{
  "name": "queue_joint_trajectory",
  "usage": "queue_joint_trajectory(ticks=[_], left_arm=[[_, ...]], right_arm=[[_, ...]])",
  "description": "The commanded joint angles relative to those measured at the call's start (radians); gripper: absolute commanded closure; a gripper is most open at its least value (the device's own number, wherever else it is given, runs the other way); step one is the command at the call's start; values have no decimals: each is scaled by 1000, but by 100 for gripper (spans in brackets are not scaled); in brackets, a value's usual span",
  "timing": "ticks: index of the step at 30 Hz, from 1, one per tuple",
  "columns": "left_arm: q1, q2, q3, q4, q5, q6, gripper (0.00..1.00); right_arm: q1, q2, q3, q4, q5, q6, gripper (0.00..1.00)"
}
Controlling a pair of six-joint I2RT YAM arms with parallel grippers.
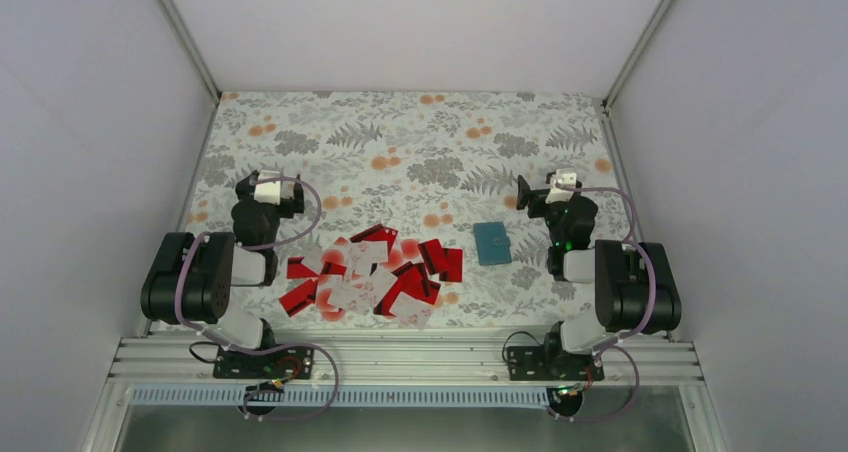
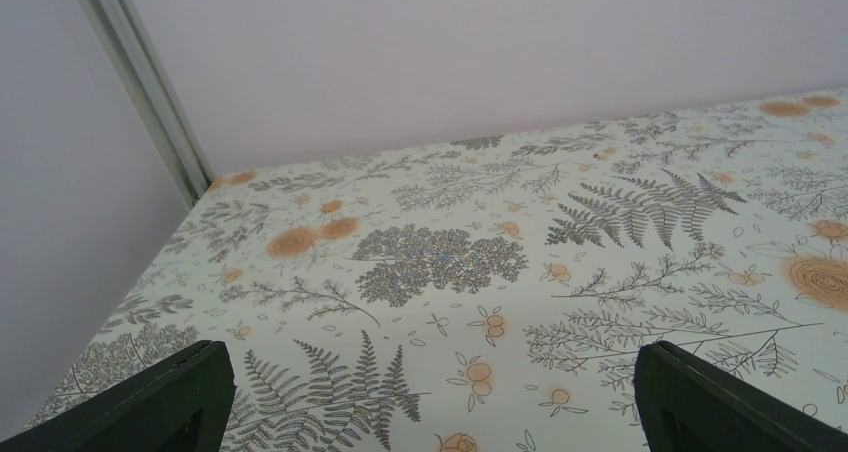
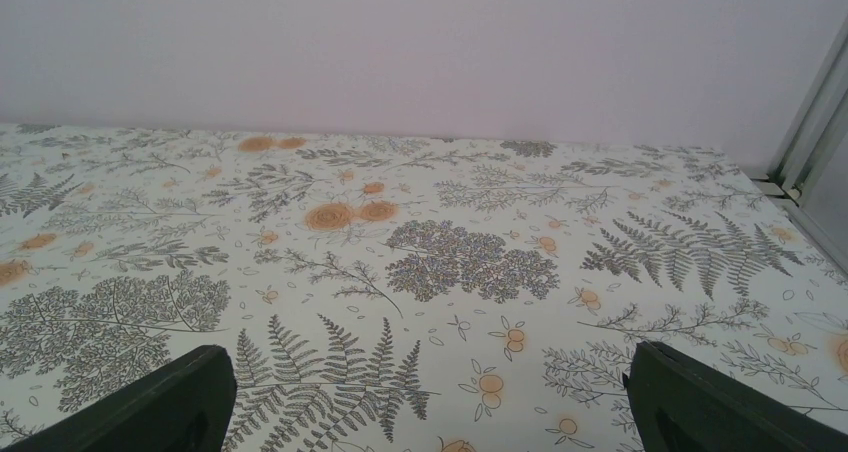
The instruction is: Put the credit cards into the card holder
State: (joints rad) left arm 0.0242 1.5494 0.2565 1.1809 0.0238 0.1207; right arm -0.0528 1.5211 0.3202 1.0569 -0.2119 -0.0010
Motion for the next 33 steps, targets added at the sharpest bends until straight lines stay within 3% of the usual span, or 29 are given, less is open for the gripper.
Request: queue_joint_trajectory(ticks=[1,10,13,17,22,26,29,33], left_arm=[[3,2,-3,42,23,-3,0],[3,4,-1,37,25,-3,0],[2,-25,1,12,0,-13,0],[-6,-118,175,-388,-52,-56,0],[-6,-234,372,-790,45,-172,0],[3,-161,634,-1247,0,-335,0],[22,-115,699,-1370,127,-342,0],[23,-164,687,-1380,229,-365,0]], right_arm=[[-2,0,14,19,0,-5,1],[-2,-6,12,18,9,-2,1],[-1,-33,130,-218,51,10,1],[2,-102,212,-353,22,9,1],[4,-193,356,-691,85,73,1],[5,-309,409,-844,76,82,1],[5,-370,471,-962,88,139,1],[5,-356,585,-1149,188,288,1]])
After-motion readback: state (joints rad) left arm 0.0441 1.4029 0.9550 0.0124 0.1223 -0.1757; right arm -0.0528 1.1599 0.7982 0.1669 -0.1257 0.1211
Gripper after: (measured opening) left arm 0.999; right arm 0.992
